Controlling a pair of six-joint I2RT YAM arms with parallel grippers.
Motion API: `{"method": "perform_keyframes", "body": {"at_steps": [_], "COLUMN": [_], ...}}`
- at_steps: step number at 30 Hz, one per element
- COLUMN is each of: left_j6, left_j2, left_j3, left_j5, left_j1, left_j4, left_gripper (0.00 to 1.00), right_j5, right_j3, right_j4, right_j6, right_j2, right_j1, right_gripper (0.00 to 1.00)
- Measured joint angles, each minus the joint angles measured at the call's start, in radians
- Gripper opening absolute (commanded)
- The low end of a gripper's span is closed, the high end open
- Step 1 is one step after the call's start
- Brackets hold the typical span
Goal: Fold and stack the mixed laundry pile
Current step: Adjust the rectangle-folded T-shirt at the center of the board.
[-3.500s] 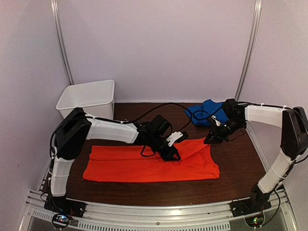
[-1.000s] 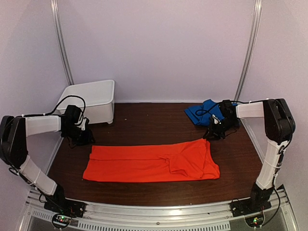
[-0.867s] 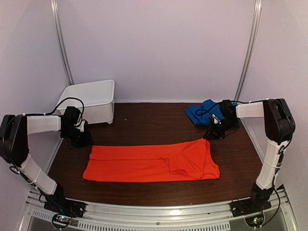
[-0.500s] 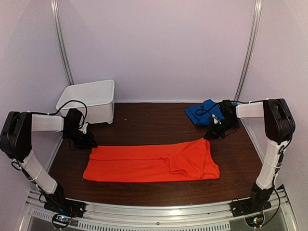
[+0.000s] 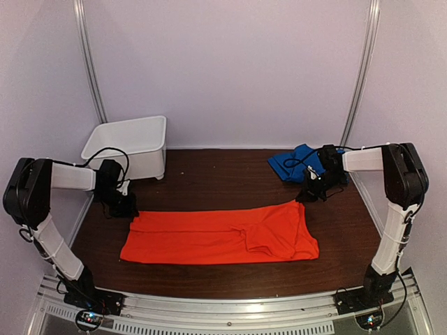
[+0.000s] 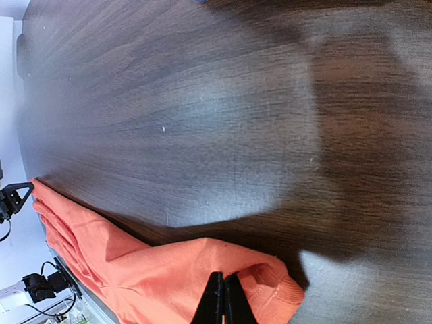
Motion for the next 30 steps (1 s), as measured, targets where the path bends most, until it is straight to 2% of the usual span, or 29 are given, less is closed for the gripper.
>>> {"method": "perform_keyframes", "body": {"at_steps": [12,15,18,23,26,30], "left_j6": [0.006,0.004,0.002,0.004,0.008,0.012], "left_j2": [-0.013,-0.013,-0.012,0.010,0.034,0.048], "left_j3": [0.050,0.050,0.050,0.050,0.050,0.051], "left_j5": [-0.005,0.010,0.029,0.043,0.042,0.030], "left_j1": [0.031,0.059,0.074,0.079,0.080,0.080], "left_j4": [0.005,0.014,0.029,0.061,0.069,0.066], "left_gripper": [0.00,0.08,0.10,0.02,0.00,0.11], "right_j5": [0.020,0.022,0.021,0.005,0.002,0.003], "right_j3": [-0.016,-0.018,-0.019,-0.011,0.006,0.039], "right_j4": [-0.013,-0.011,-0.007,0.009,0.010,0.000], "right_j6": [-0.010,-0.010,-0.009,-0.008,-0.010,-0.023], "right_j2": [-0.038,-0.045,-0.045,-0.029,-0.003,0.031], "right_j1": [-0.031,-0.047,-0.050,-0.051,-0.052,-0.052], "right_gripper": [0.00,0.00,0.00,0.00,0.00,0.00]}}
